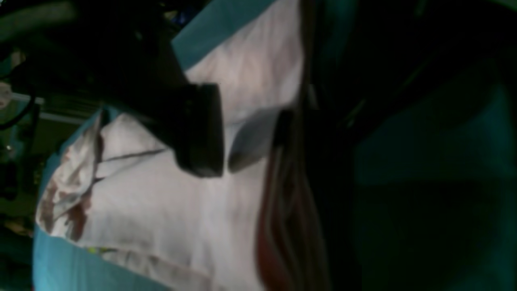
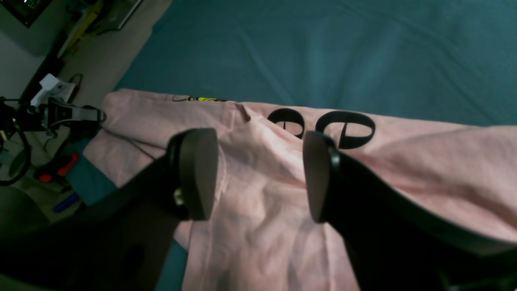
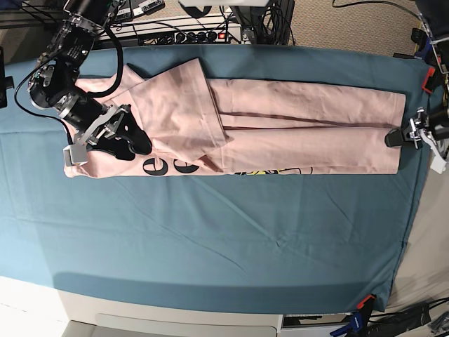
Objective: Fold the T-shirt properly
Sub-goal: 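Move the left gripper to the shirt's opposite side edge and grasp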
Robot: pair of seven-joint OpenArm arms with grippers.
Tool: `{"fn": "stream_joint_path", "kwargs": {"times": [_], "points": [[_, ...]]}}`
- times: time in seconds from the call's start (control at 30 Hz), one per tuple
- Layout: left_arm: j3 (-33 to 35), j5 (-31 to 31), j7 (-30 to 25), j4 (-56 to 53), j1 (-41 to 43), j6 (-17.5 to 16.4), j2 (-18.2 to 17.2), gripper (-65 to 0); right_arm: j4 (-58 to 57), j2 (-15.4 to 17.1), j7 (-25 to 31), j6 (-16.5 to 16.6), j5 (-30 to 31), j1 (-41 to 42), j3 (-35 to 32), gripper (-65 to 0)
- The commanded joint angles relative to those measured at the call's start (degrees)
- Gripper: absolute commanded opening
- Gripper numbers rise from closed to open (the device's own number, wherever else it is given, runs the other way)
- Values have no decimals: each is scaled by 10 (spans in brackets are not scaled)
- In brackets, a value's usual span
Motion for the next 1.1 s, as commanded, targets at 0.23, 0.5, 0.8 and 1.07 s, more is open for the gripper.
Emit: {"fn": "stream_joint_path", "kwargs": {"times": [0.23,0.5,0.8,1.07], "points": [[-2,-8,5,6,-6,-1,-3,-455,10,7,13,1,5,7,3,-303],[-2,-88,29,6,-7,-12,-4,-650,10,6,36,1,-50,6,5,-304],[-1,-93,68,83,-7,-30,29,-650,10,6,114,1,-190,7,22,-304],[108,-93,68,188,-9,-30,101,-650,10,7,120,1,-204,6,85,-304]]}}
